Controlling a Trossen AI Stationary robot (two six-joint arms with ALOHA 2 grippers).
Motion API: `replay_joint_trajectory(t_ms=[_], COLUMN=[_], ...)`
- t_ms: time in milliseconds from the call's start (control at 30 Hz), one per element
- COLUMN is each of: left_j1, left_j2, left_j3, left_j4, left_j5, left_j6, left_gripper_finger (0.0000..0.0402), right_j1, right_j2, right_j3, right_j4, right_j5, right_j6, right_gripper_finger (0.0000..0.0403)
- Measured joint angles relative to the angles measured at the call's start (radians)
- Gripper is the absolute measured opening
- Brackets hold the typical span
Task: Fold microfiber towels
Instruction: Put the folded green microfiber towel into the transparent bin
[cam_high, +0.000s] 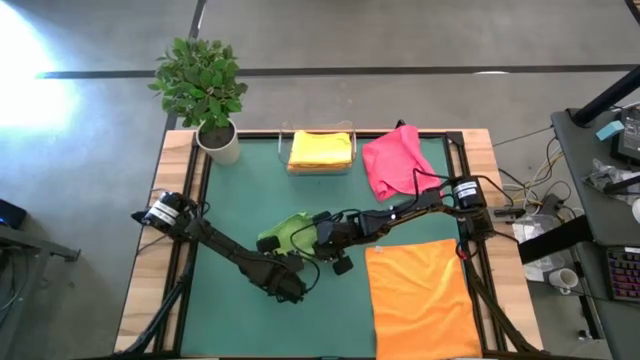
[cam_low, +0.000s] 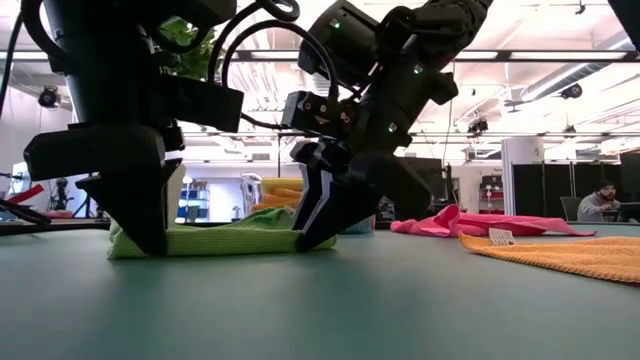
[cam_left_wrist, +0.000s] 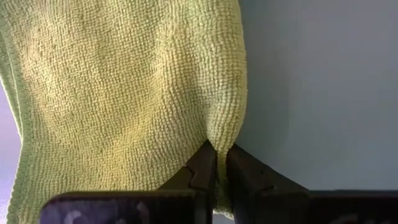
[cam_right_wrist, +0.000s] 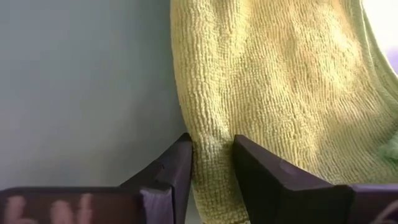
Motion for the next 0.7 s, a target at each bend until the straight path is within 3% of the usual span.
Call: replay_joint_trajectory(t_ms=[200,400,533,700], left_j1=[0.006,0.023,0.033,0.047], left_j2=[0.0,-0.001,-0.016,-0.067], left_j3=[0.0,0.0,0.0,0.025], left_j4=[0.0,0.001,0.0,0.002], left_j5=[0.004,0.006,0.007,0.008], left_j6=[0.025,0.053,0.053,0.074], left_gripper_finger=[0.0015,0.0015,0.0015,0.0015], right_j1=[0.0,0.0,0.0,-0.002], right_j2=[0.0,0.0,0.0,-0.018], right_j3=[0.0,0.0,0.007,0.067], right_j4=[-0.002,-0.003,-0.022,-0.197], right_j5=[0.002,0.001,-0.001,-0.002], right_j6=[0.01,0.028,0.037,0.065], right_gripper_finger=[0.0097,0.0019,0.0011,0.0009])
